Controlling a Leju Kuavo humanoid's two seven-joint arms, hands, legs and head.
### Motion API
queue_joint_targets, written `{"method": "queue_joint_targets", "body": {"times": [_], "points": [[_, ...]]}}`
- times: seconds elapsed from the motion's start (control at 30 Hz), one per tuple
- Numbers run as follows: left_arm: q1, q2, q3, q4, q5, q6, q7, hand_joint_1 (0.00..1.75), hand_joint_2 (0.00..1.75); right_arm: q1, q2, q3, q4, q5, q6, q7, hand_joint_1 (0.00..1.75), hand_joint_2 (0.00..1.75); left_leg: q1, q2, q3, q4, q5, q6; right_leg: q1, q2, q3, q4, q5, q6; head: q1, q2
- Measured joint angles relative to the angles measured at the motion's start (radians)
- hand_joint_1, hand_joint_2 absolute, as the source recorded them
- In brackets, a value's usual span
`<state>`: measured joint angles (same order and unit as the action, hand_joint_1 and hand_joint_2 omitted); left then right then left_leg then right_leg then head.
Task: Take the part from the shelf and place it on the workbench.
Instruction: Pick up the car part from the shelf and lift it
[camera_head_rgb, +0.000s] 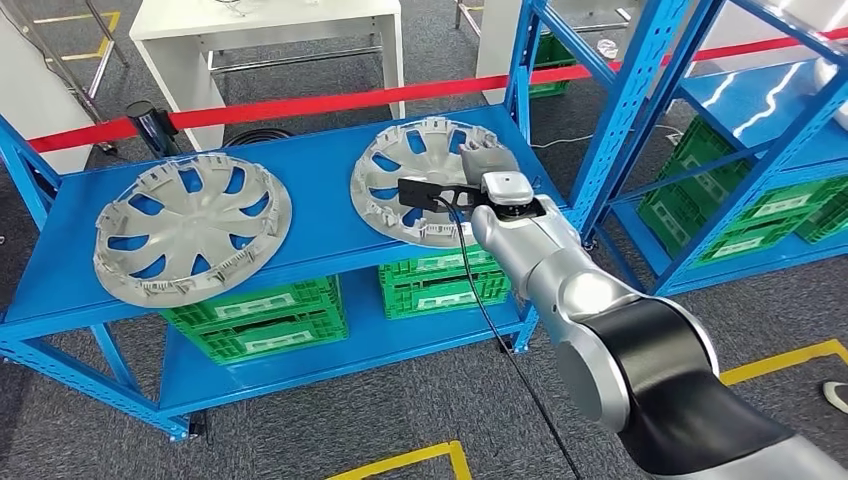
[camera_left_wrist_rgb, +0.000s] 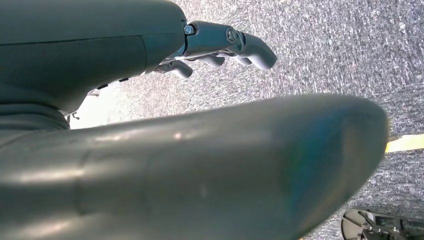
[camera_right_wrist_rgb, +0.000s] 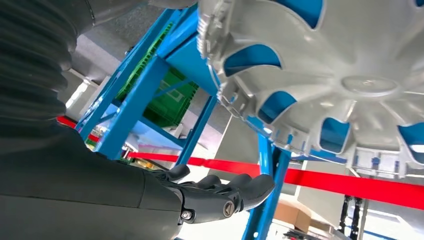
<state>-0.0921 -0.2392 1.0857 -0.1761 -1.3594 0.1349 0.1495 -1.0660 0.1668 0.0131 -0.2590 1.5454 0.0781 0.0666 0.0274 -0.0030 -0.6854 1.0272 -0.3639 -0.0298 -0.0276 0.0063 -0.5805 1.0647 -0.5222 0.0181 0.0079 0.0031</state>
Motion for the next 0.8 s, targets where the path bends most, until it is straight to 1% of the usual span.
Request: {"method": "queue_joint_targets", "body": {"times": [0.03,0.1,0.13,0.17,0.23,0.27,0.37,0.4,0.43,0.47,0.53,0.57,0.8], "points": [[0.0,0.0,0.0,0.0,0.001,0.001,0.0,0.0,0.0,-0.001,0.001,0.0,0.0,0.0,0.0,0.0,0.0,1.75,-0.001,-0.001,-0.002,0.001,0.002,-0.007,0.002,0.001,0.005,-0.015,0.005,-0.007,-0.001,0.0],[0.0,0.0,0.0,0.0,0.001,0.002,0.0,0.0,0.0,-0.001,0.003,0.0,0.0,0.0,0.0,0.0,0.0,1.75,0.0,-0.001,-0.001,-0.009,0.01,-0.022,0.006,0.003,-0.004,-0.012,0.015,-0.025,-0.002,0.0],[0.0,0.0,0.0,0.0,0.001,0.003,0.001,0.0,0.0,-0.002,0.004,0.0,0.0,0.0,0.0,0.001,0.0,1.75,0.001,-0.001,0.0,-0.017,0.012,-0.024,0.007,0.003,-0.006,-0.016,0.018,-0.026,-0.002,0.0],[0.001,0.001,0.0,0.0,0.001,0.004,0.002,0.0,0.0,-0.002,0.004,0.0,0.0,0.0,0.0,0.001,0.0,1.75,0.0,0.0,0.0,-0.024,0.01,-0.02,0.005,0.003,-0.009,-0.019,0.022,-0.026,-0.002,0.0],[0.001,0.003,0.0,-0.001,-0.001,0.006,0.003,0.0,0.0,-0.002,0.004,0.0,0.0,0.0,0.001,0.001,0.0,1.75,-0.003,0.001,0.0,-0.031,0.0,-0.006,0.002,0.004,-0.011,-0.025,0.027,-0.023,-0.003,0.0],[0.001,0.003,0.0,-0.001,-0.002,0.007,0.003,0.0,0.0,-0.002,0.004,0.0,0.0,0.0,0.001,0.001,0.0,1.75,-0.004,0.001,-0.001,-0.033,-0.006,-0.002,0.002,0.004,-0.012,-0.025,0.03,-0.027,-0.003,0.0],[0.001,0.003,0.0,-0.001,-0.003,0.007,0.003,0.0,0.0,-0.001,0.004,0.0,0.0,0.0,0.001,0.0,0.0,1.75,-0.004,0.001,-0.002,-0.036,-0.017,-0.006,0.003,0.002,-0.014,-0.024,0.038,-0.037,-0.004,0.0],[0.001,0.003,0.0,-0.001,-0.003,0.007,0.004,0.0,0.0,-0.001,0.004,0.0,0.0,0.0,0.001,0.0,0.0,1.75,-0.004,0.001,-0.001,-0.037,-0.014,-0.007,0.004,0.002,-0.015,-0.024,0.041,-0.04,-0.004,0.0],[0.002,0.003,0.0,0.0,-0.003,0.007,0.004,0.0,0.0,-0.001,0.004,0.0,0.0,0.0,0.001,-0.001,0.0,1.75,-0.003,0.0,0.0,-0.041,0.004,-0.009,0.006,0.002,-0.017,-0.023,0.043,-0.043,-0.004,0.0],[0.002,0.003,0.0,0.0,-0.004,0.007,0.005,0.0,0.0,-0.001,0.004,0.0,0.0,-0.001,0.001,-0.002,0.0,1.75,-0.001,0.0,0.001,-0.045,0.021,-0.018,0.008,0.002,-0.02,-0.022,0.045,-0.044,-0.004,0.0],[0.001,0.003,0.0,0.0,-0.005,0.007,0.006,0.0,0.0,0.0,0.003,0.0,0.0,-0.002,0.001,-0.004,0.0,1.75,0.002,-0.001,-0.001,-0.05,0.052,-0.035,0.01,0.003,-0.025,-0.021,0.046,-0.044,-0.004,0.0],[0.001,0.003,0.0,0.0,-0.005,0.007,0.006,0.0,0.0,0.0,0.002,0.0,0.0,-0.002,0.001,-0.005,0.0,1.75,0.003,-0.002,-0.004,-0.05,0.054,-0.041,0.01,0.003,-0.027,-0.021,0.047,-0.044,-0.003,0.0],[0.001,0.003,0.0,0.0,-0.006,0.007,0.006,0.0,0.0,0.003,-0.005,0.0,0.0,-0.025,0.001,-0.012,0.0,1.75,0.001,-0.002,-0.016,-0.042,0.05,-0.034,0.009,0.002,-0.032,-0.023,0.046,-0.04,-0.003,0.0]]}}
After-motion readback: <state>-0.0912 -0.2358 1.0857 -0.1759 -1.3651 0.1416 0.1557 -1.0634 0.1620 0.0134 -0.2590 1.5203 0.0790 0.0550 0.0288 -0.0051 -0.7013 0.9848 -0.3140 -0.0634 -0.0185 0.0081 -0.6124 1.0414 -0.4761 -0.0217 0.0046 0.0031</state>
